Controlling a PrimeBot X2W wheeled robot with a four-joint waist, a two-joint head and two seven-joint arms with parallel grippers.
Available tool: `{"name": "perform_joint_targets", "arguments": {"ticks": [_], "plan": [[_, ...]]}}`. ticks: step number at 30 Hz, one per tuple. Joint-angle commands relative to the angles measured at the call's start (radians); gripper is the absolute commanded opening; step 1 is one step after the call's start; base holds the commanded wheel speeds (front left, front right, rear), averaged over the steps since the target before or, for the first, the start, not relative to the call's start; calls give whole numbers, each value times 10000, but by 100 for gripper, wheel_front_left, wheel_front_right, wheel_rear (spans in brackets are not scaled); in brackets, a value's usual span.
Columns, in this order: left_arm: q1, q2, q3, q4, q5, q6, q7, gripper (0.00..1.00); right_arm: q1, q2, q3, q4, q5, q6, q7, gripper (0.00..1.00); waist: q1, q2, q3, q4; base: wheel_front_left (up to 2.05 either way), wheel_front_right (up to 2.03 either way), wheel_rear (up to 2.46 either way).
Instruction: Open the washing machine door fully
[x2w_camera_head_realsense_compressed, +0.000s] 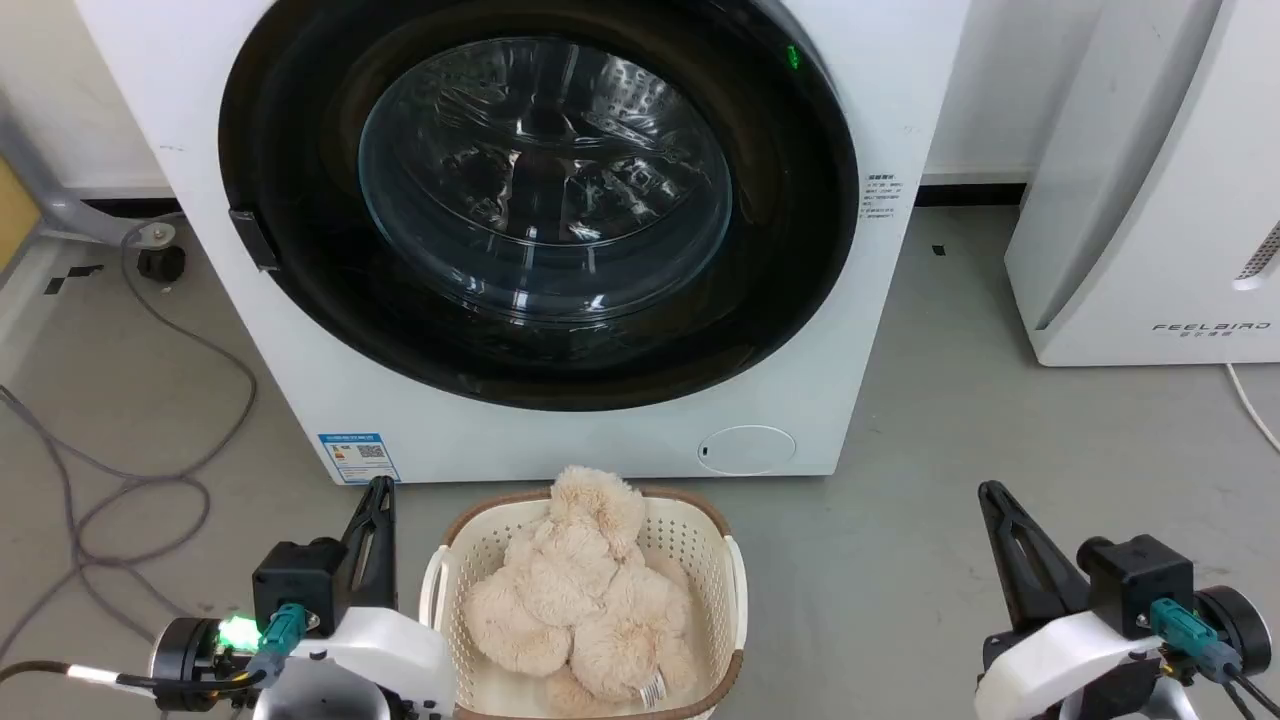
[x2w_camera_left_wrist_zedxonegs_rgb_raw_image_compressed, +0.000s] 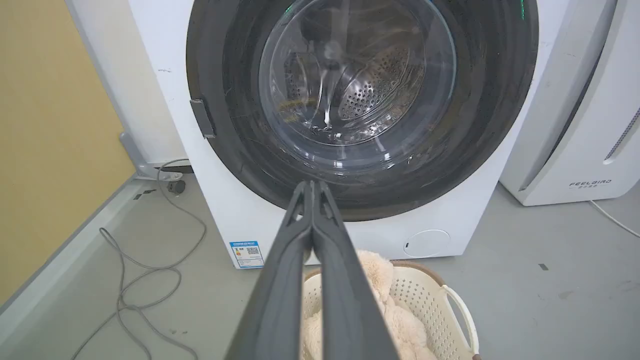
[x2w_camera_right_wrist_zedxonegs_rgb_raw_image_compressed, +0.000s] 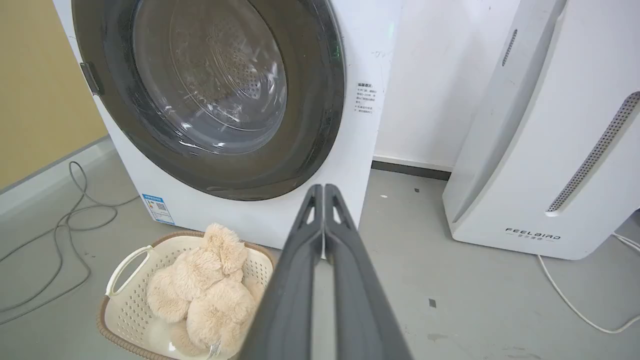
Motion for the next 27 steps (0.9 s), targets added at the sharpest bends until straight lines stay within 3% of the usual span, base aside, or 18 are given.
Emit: {"name": "perform_joint_targets", "arguments": {"ticks": [1, 23, 24, 25, 26, 27], "plan": [[181, 6, 20, -37, 28, 28, 3, 0, 73, -3, -26, -43, -76, 6, 12, 0, 0, 0, 0, 0, 0, 0, 0], [181, 6, 20, -37, 28, 28, 3, 0, 73, -3, -26, -43, -76, 6, 12, 0, 0, 0, 0, 0, 0, 0, 0], [0, 0, 0, 0, -1, 0, -1, 100, 0, 0, 0, 0, 1, 0, 0, 100, 0, 0, 0, 0, 0, 0, 0], [-2, 0, -4, 5, -4, 0, -2, 100, 0, 0, 4, 4, 9, -2, -4, 100, 0, 0, 0, 0, 0, 0, 0], [-2, -2, -8, 6, -5, 0, -4, 0, 0, 0, 10, 7, 10, -2, -5, 0, 0, 0, 1, -1, 0, 0, 0], [-4, -2, -17, 14, -15, -1, -17, 100, 3, 0, 10, 13, 23, -2, -18, 100, 0, 0, 1, -1, 0, 0, 0]]}}
